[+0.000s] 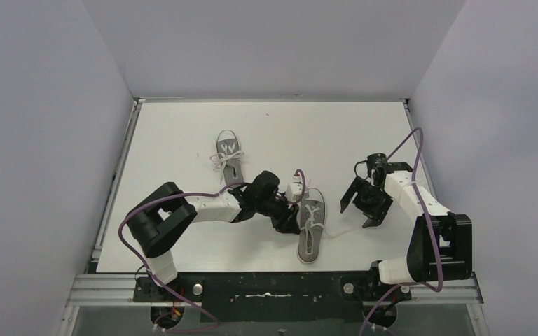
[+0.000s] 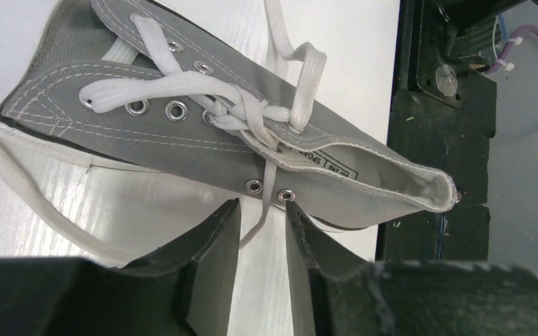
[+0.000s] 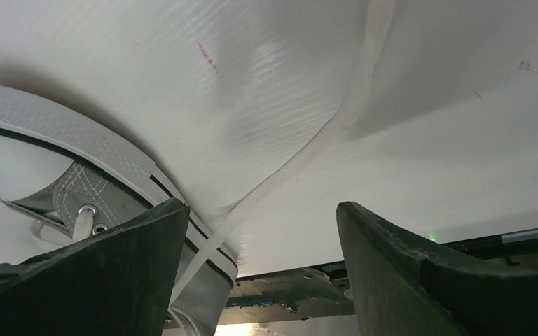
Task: Tie the shoes
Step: Wrap the shoelace around the shoelace.
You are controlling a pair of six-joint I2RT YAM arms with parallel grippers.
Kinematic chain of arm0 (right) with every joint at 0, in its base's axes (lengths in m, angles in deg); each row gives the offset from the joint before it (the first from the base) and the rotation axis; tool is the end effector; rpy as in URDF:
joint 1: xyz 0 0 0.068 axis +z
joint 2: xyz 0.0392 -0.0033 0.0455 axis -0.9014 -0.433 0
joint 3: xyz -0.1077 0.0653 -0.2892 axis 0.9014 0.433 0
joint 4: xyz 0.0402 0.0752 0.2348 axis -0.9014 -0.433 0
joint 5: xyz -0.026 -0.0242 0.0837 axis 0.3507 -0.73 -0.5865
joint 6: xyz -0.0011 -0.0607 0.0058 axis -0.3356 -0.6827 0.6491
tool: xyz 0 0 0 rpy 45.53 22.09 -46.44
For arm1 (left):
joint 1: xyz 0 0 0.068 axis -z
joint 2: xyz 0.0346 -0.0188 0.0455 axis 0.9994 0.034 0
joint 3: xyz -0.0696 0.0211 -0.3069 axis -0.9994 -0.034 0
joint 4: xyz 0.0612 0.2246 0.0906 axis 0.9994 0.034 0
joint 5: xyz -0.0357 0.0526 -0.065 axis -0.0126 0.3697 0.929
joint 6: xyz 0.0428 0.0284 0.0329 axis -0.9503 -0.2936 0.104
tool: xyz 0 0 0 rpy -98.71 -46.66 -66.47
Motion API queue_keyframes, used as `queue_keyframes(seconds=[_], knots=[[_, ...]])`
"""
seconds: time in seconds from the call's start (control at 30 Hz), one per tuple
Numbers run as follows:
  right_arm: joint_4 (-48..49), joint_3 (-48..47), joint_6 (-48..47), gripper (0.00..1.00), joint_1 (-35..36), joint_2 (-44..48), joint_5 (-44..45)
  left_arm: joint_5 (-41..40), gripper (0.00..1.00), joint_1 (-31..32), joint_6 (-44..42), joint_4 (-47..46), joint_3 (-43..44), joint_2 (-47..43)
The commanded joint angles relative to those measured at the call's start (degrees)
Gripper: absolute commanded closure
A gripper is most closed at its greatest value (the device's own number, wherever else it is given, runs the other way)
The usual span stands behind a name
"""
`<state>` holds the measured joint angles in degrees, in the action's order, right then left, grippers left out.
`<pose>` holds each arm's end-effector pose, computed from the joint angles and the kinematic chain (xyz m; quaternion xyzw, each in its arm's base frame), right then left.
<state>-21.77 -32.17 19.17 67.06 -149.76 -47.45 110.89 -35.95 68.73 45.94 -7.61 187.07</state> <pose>0.2060 0.0182 0.2340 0.3142 0.9439 0.1019 0.0043 0.1987 -0.3002 0.2019 0.4690 0.7281 -0.4479 0.2222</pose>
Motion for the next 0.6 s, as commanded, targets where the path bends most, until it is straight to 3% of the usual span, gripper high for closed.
queue_keyframes(seconds=[0.0,0.17,0.27,0.43,0.57], knots=[[2.28,1.06,2.55,0.21,-0.06,0.52,3.29,0.80,0.75,0.12,-1.15,-0.09,0.71,-0.33],[2.39,2.70,6.97,0.23,1.29,0.75,8.15,0.14,0.83,0.20,-2.05,4.72,1.64,-0.83],[3.99,5.10,9.55,0.40,1.24,1.97,10.39,-1.02,0.85,0.20,-2.25,5.89,1.50,-1.32],[6.96,6.84,9.67,0.42,1.56,1.08,12.12,-1.37,0.85,0.20,-1.93,5.05,1.82,0.19],[6.94,5.89,5.52,0.41,3.05,-0.16,11.16,-1.18,0.97,0.14,-1.45,5.80,2.93,-1.16]])
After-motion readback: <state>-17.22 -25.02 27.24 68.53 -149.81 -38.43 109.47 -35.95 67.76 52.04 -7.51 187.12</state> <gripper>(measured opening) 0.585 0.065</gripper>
